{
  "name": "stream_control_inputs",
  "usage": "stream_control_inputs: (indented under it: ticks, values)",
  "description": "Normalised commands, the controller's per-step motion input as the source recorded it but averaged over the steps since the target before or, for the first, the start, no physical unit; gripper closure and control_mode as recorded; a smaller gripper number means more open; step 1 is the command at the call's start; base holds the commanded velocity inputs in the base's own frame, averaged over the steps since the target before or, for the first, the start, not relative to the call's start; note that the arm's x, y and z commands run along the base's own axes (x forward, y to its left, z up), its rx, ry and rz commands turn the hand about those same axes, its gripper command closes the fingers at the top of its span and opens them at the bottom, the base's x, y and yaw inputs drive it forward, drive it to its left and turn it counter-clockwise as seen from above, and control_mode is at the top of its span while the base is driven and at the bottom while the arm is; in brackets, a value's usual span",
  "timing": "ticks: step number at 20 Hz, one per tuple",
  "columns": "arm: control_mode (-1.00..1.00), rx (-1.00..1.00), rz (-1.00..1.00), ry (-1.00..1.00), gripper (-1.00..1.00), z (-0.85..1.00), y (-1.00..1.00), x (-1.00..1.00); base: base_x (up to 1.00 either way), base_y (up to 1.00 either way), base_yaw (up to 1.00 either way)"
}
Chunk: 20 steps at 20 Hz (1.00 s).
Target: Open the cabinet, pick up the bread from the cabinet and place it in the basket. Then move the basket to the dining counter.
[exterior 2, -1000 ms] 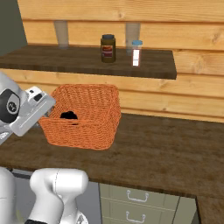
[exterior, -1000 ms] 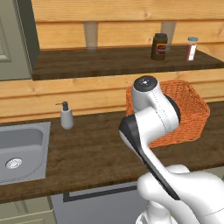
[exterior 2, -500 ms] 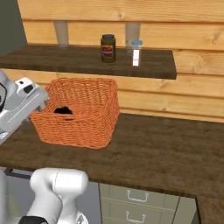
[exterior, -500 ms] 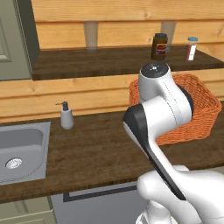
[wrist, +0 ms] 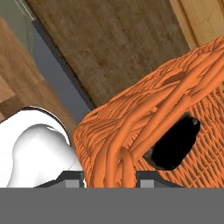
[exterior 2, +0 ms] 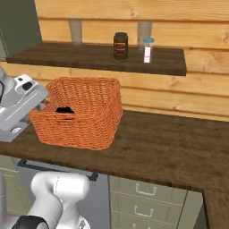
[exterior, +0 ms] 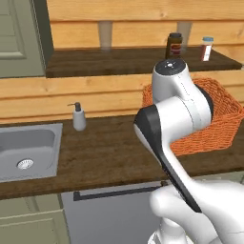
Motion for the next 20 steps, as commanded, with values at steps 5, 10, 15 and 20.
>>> stream_control_inputs:
  ticks: [5, 10, 15, 20]
  values:
    - [1.00, 0.00, 0.00, 0.00, 1.00, 0.00, 0.00, 0.00, -0.39, 0.51, 0.57]
    - [1.00, 0.00, 0.00, 0.00, 1.00, 0.00, 0.00, 0.00, -0.21, 0.55, 0.71]
    - [1.00, 0.00, 0.00, 0.00, 1.00, 0.00, 0.00, 0.00, -0.04, 0.64, 0.82]
    - [1.00, 0.00, 0.00, 0.00, 1.00, 0.00, 0.00, 0.00, 0.00, 0.67, 0.86]
